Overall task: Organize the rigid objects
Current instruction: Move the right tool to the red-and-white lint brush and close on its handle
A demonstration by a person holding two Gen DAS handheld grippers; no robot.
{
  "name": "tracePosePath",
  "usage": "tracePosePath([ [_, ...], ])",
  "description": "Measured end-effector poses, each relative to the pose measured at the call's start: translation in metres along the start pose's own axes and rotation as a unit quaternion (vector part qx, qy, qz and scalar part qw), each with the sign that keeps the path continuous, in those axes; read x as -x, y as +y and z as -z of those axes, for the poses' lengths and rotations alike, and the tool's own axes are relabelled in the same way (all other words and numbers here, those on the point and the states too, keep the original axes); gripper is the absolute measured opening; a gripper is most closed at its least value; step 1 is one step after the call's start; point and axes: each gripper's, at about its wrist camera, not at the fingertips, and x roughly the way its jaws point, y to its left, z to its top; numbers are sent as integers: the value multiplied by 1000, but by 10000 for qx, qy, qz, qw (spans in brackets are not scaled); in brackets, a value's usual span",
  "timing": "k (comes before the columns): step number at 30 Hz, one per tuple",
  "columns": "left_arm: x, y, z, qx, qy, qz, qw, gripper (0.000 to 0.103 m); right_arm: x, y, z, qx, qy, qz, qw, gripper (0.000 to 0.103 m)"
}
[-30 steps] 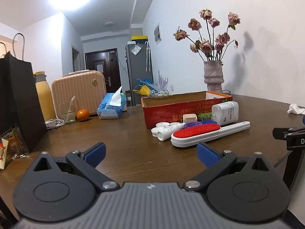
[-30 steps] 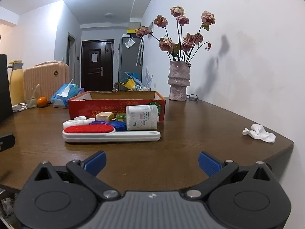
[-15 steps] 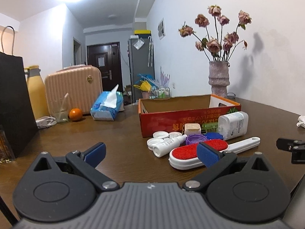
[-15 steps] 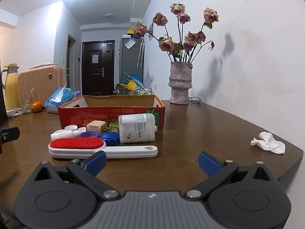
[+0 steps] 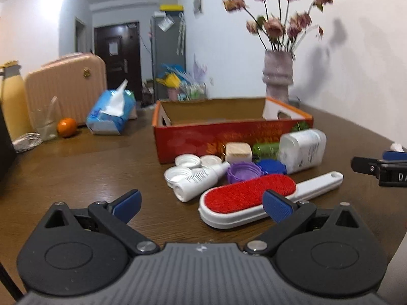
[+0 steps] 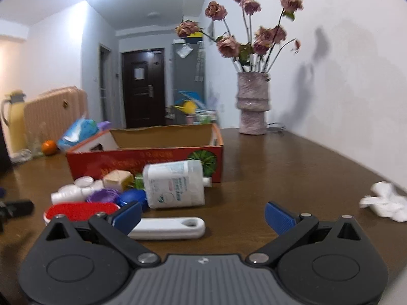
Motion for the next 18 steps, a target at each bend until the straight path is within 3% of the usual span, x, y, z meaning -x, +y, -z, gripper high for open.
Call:
tracePosePath([
  [4, -19, 0, -12, 197, 531, 251, 9981, 103, -22, -17, -14, -122, 519, -242, 9983, 103],
  [7, -28, -2, -14, 138, 576, 266, 9979, 103, -36, -26, -21, -39, 578, -308, 9978, 100],
  [12, -44, -2, -17, 251, 760, 325, 9963, 103, -59, -36, -22, -28, 934, -221, 9954, 70],
  [15, -54, 8, -17, 643, 926, 399, 9928, 102, -70, -36, -17, 34, 1165, -315, 9927, 61],
  [18, -62, 12, -17, 821, 1139, 558, 9885, 87, -73, -35, -12, 34, 1203, -435, 9918, 59],
])
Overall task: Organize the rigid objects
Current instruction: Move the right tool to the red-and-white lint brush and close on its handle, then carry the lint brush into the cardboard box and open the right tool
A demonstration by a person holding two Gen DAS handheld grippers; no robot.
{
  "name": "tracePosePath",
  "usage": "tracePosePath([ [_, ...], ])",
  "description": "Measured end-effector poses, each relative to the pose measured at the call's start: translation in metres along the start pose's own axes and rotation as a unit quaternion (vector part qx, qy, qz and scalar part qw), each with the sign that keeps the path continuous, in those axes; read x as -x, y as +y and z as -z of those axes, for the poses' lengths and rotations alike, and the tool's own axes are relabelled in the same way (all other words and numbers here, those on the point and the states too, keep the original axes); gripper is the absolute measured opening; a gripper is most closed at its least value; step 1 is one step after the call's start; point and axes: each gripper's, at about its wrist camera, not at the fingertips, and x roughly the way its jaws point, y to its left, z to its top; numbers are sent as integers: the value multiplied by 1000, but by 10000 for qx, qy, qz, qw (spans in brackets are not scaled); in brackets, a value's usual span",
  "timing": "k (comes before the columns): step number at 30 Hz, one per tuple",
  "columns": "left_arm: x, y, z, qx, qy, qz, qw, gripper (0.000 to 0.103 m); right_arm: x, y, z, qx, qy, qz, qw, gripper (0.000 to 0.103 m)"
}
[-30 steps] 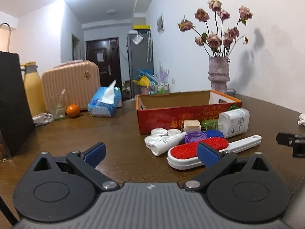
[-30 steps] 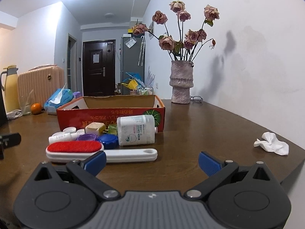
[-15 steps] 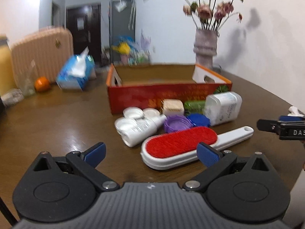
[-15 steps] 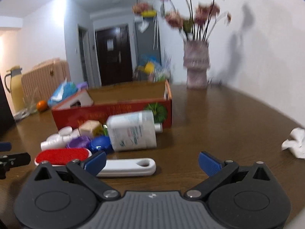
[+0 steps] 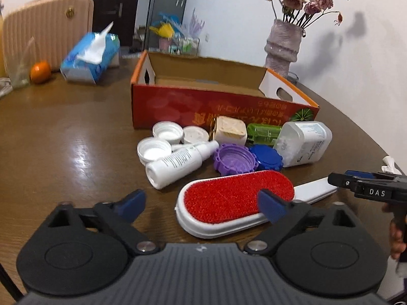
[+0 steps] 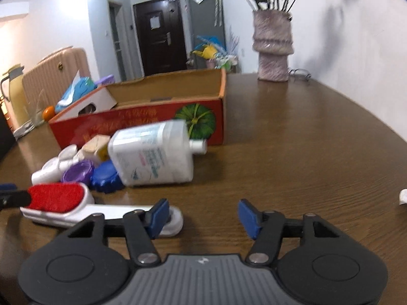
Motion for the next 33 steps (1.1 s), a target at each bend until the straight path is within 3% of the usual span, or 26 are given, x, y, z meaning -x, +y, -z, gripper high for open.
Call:
tracePosePath([
  [2, -3, 2, 1, 118, 84, 142, 9998, 80, 0, -1, 1, -44, 11, -53, 10000, 56],
  [4, -4, 6, 2, 283, 149, 338, 9989, 73, 0, -1, 1, -122, 35, -208, 9997, 46],
  [6, -5, 8, 2, 465, 204, 424, 9978, 72, 1, 0, 1, -167, 46, -378, 9991, 30],
  [11, 4, 8, 10, 547, 138, 414, 9975, 70, 8, 6, 5, -259, 77, -584, 9979, 13],
  [20, 40, 10, 28, 599, -120, 321, 9976, 64, 40, 17, 31, -514, -1, -618, 9968, 13],
  [27, 82, 4, 32, 460, -669, 367, 9960, 63, 85, 27, 40, -700, -484, -627, 9944, 13],
  [33, 97, -1, 19, 498, -904, 492, 9934, 63, 110, 30, 25, -564, -915, -551, 9927, 13],
])
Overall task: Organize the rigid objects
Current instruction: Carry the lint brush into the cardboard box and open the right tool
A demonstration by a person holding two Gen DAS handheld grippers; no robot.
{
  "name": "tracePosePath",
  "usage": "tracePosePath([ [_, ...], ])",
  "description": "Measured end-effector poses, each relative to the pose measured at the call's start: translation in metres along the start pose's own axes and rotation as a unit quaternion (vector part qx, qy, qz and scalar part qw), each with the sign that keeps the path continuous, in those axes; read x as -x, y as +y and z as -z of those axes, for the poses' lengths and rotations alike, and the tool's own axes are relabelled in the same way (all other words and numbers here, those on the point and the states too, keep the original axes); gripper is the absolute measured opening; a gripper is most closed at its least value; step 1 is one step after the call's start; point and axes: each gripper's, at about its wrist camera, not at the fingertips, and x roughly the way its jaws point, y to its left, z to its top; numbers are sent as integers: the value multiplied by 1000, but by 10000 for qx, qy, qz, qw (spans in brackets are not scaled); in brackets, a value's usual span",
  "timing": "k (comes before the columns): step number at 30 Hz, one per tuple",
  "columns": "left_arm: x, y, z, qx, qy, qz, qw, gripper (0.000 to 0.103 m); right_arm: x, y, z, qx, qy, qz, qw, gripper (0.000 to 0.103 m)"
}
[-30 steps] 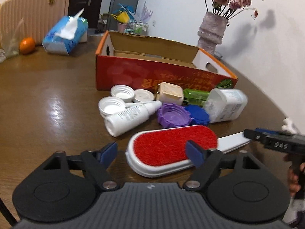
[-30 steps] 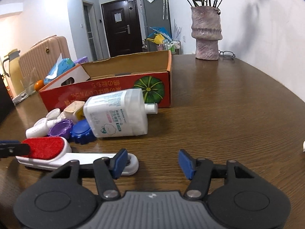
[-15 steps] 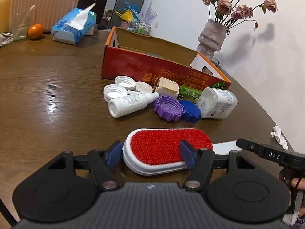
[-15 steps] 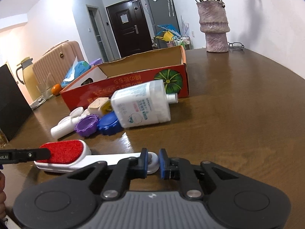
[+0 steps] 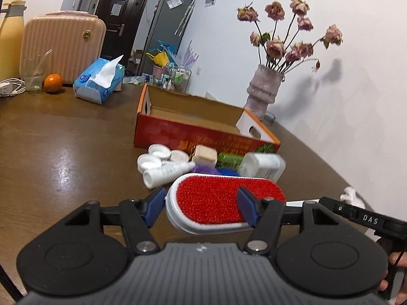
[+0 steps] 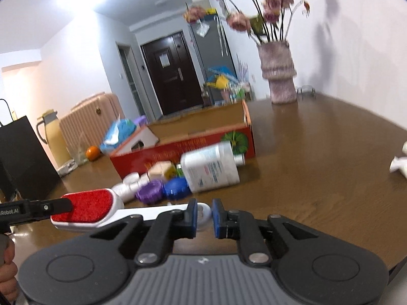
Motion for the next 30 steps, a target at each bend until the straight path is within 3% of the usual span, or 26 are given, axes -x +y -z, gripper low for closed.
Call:
tracePosePath([
  [4, -8, -6, -16, -60, -164, -49, 9998, 63, -9, 0, -20, 53, -165, 58, 9998, 13],
  [11, -55, -4, -84, -78, -196, -127, 9997, 63, -60, -1, -83, 176, -148, -1, 9997, 13],
  [18, -131, 19, -145, 110, 194, -103, 9997, 63, -140, -13, -147, 170, 223, -117, 9995, 13],
  [23, -187, 40, -158, 257, 637, -242, 9973, 63, -206, -29, -161, 91, 888, -226, 9958, 13],
  [30, -227, 67, -142, 420, 968, -403, 9936, 63, -259, -30, -148, 270, 1448, -195, 9889, 13],
])
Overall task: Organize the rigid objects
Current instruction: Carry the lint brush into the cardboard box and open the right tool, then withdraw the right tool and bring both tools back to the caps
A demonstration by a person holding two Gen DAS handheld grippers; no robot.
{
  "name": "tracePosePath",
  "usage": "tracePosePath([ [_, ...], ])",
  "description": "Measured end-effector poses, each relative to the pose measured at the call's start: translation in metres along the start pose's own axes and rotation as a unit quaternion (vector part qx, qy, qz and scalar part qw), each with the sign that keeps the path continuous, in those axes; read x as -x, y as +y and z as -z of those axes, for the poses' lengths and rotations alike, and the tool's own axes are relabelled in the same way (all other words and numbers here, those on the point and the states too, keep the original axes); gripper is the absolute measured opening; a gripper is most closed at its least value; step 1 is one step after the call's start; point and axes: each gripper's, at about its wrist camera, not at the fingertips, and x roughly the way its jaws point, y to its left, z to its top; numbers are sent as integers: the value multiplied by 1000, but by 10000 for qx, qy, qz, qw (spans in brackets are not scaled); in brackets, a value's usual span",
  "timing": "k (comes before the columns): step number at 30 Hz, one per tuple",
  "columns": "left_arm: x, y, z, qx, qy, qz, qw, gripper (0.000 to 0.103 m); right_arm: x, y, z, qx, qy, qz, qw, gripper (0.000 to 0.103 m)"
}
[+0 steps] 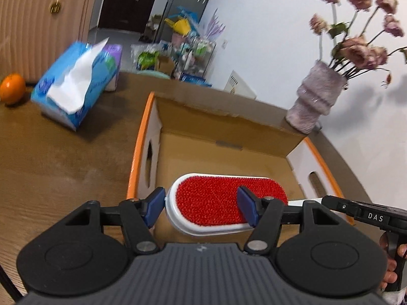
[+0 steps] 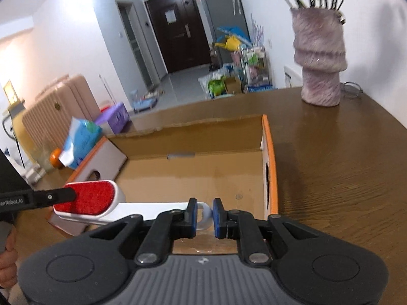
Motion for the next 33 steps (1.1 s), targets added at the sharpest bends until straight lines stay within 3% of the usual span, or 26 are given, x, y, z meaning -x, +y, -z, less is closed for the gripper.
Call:
tracePosePath([
  [4, -2, -1, 6, -290, -52, -127, 9995, 63, -18, 8, 5, 280, 294, 57, 9992, 13],
  [8, 1, -9, 13, -402, 94, 33, 9991, 65, -25, 22, 9, 589, 499, -147, 9969, 13],
  [11, 8, -12, 17, -530, -6, -138, 9985, 70, -23, 36, 14, 996, 427, 85, 9941, 15],
  [16, 28, -11, 11, -483, -165, -252, 9984, 75, -1, 37, 13, 977, 263, 8, 9949, 15],
  [23, 84, -31, 9, -790, -740, -353, 9935, 84, 55, 45, 9, 947, -240, 51, 9952, 18],
  [28, 133, -50, 25, -1153, -1322, -500, 9832, 95, 105, 60, 18, 1122, -749, 151, 9907, 35],
  [31, 160, -61, 40, -1349, -1769, -641, 9728, 103, 132, 69, 29, 1229, -1221, 308, 9844, 47],
  [33, 178, -68, 54, -1511, -2226, -814, 9597, 103, 147, 73, 41, 1282, -1702, 499, 9758, 74],
])
